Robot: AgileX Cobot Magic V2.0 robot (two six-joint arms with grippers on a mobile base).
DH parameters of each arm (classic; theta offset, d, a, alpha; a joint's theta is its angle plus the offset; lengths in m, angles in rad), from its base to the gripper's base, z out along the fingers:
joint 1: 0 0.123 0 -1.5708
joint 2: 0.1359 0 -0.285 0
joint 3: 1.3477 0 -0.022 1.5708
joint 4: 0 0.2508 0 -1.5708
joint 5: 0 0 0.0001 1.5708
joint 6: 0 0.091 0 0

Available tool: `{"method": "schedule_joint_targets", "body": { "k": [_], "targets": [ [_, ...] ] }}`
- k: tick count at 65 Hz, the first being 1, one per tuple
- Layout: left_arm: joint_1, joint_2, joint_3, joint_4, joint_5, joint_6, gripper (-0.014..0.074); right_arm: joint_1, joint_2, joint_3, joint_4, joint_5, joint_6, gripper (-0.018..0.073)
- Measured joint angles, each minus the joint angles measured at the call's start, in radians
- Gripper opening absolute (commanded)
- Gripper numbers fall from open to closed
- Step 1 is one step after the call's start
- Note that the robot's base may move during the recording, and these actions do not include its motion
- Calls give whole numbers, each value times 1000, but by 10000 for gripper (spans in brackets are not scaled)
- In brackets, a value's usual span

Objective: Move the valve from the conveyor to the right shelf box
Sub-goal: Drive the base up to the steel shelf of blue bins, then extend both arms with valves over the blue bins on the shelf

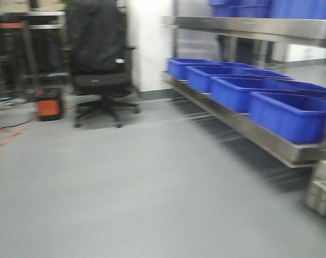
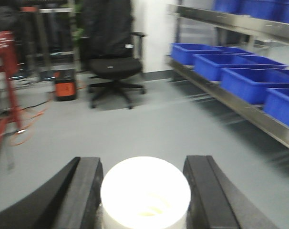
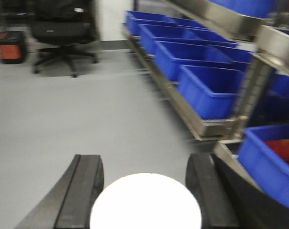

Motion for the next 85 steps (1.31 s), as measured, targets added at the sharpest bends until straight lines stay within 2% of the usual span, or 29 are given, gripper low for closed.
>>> {"method": "schedule_joint_targets", "body": {
  "k": [85],
  "targets": [
    [0, 0, 0, 0, 0, 0, -111, 0, 0, 0, 0, 0, 0, -162]
  ]
}}
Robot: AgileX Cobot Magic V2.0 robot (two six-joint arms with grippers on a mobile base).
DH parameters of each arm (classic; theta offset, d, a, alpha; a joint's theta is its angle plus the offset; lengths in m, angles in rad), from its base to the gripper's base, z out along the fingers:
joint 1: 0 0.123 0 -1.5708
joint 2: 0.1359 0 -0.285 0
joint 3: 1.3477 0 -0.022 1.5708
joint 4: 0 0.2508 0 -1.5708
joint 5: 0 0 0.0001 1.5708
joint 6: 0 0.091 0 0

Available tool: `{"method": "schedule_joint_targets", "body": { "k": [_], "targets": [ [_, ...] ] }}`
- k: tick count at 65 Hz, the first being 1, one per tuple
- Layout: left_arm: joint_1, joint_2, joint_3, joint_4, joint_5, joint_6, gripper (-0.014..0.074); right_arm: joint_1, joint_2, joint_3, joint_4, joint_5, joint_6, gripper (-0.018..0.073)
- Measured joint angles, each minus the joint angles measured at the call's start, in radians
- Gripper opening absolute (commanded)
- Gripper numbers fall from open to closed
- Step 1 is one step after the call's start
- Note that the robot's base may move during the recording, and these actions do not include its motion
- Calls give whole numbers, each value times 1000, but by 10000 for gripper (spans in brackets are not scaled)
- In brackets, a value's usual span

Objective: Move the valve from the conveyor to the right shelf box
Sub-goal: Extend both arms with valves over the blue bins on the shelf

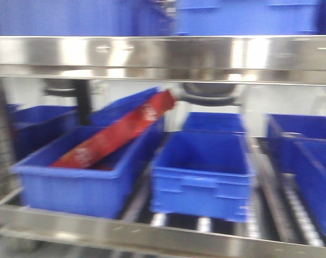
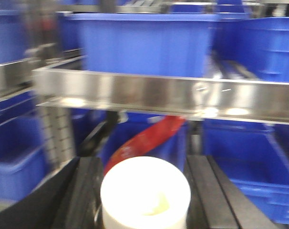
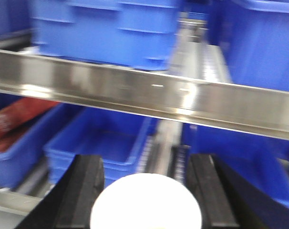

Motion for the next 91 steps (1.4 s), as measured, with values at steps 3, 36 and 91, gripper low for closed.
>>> {"method": "schedule_joint_targets", "body": {
  "k": [3, 36, 91],
  "targets": [
    [0, 0, 0, 0, 0, 0, -111, 0, 0, 0, 0, 0, 0, -162],
    [0, 0, 0, -2, 0, 0, -111, 0, 0, 0, 0, 0, 0, -162],
    [0, 0, 0, -2, 0, 0, -111, 0, 0, 0, 0, 0, 0, -162]
  ]
}}
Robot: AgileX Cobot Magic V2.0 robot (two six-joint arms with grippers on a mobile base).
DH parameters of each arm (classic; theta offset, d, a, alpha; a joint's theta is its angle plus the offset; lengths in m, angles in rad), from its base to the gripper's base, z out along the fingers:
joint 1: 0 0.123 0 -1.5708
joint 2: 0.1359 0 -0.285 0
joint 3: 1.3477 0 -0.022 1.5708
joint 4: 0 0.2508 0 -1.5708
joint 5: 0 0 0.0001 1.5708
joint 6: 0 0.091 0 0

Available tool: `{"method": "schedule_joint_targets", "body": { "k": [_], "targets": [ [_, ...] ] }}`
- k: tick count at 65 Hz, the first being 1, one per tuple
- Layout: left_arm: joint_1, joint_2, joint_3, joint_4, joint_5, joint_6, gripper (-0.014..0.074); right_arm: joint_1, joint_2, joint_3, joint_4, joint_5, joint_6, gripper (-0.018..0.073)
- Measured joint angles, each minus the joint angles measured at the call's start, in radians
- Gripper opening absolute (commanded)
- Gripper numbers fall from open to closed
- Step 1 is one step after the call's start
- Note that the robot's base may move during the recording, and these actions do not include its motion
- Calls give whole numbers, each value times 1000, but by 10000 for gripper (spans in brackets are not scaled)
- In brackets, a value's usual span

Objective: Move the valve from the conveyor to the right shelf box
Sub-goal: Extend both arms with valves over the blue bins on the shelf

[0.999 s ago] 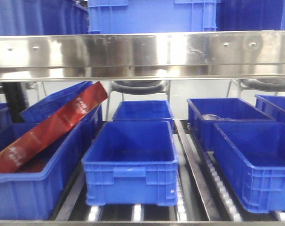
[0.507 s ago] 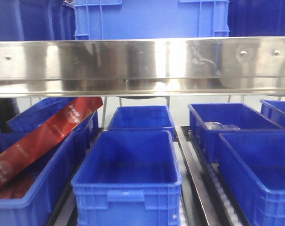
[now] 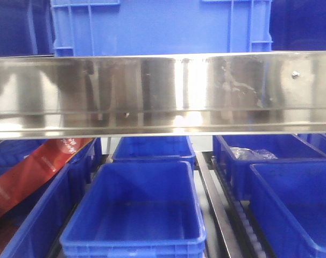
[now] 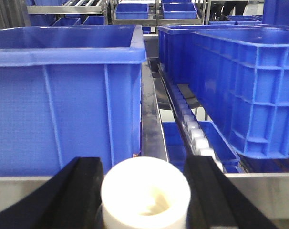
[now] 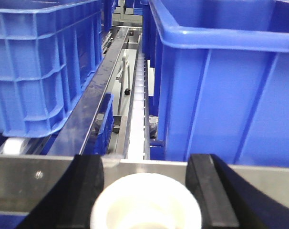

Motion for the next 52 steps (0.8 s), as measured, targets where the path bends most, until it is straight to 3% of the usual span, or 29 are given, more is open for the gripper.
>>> {"method": "schedule_joint_targets", "body": {
  "k": [52],
  "targets": [
    [0, 0, 0, 0, 0, 0, -111, 0, 0, 0, 0, 0, 0, -162]
  ]
}}
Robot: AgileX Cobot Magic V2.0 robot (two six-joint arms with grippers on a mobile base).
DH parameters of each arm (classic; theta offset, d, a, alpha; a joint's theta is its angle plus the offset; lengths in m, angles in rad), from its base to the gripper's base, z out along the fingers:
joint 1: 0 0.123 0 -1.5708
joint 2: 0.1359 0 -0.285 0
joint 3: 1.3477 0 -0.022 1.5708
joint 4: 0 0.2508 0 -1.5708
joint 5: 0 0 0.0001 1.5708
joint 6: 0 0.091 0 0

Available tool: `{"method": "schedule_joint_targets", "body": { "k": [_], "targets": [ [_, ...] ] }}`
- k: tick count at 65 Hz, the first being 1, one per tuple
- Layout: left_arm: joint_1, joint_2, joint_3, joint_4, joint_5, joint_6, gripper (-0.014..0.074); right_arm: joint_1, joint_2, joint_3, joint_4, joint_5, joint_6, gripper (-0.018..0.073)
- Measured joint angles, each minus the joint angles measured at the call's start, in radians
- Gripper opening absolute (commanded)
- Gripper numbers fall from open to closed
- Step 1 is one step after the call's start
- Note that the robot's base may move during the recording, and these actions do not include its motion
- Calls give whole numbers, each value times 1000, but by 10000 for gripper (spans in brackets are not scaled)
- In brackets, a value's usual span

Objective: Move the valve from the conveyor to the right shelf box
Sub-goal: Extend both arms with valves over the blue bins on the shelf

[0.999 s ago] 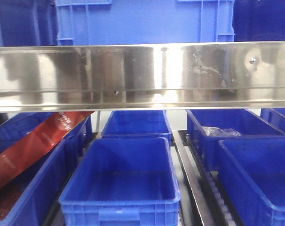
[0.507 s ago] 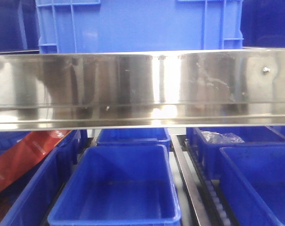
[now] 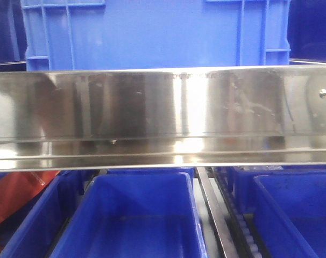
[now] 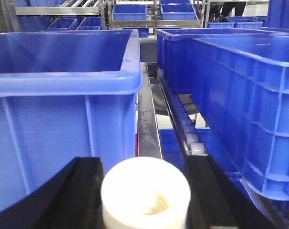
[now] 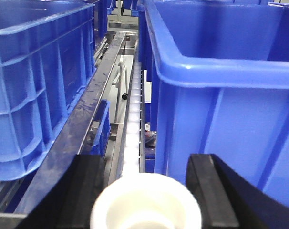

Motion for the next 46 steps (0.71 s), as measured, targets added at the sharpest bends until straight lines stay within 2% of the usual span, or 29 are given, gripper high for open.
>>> {"method": "schedule_joint_targets", "body": {
  "k": [46],
  "targets": [
    [0, 0, 0, 0, 0, 0, -111, 0, 0, 0, 0, -22, 0, -162]
  ]
}}
